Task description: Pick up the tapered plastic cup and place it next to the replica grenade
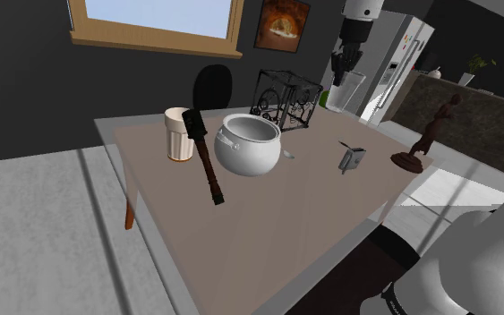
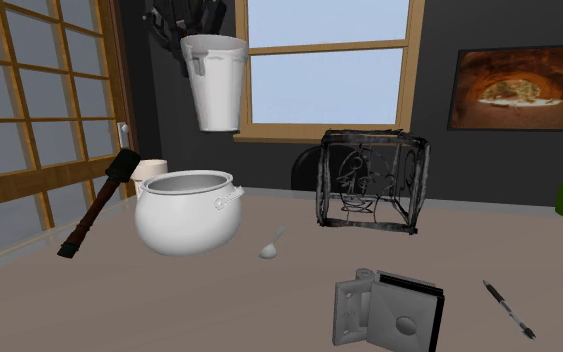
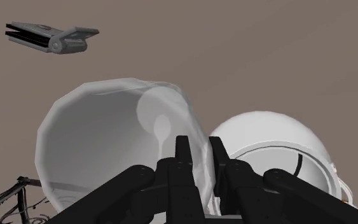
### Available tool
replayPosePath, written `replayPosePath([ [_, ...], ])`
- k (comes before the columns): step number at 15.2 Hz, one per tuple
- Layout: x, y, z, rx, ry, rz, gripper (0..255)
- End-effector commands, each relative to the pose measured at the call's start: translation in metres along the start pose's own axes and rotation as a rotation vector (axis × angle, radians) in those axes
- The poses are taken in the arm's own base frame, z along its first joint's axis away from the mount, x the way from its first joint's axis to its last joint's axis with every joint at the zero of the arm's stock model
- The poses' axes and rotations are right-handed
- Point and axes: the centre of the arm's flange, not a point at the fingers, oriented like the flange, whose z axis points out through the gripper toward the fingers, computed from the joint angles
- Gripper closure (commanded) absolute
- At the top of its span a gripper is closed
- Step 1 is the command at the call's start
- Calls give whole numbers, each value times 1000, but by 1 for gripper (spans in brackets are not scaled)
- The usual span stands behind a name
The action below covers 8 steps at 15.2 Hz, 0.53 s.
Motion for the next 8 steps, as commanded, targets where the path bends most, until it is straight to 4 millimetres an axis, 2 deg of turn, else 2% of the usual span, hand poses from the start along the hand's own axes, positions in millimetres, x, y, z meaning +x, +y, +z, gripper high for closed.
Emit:
replayPosePath([
  [1,-4,-24,-4,0,0,2,255],
  [8,-22,-114,-16,0,0,2,255],
])
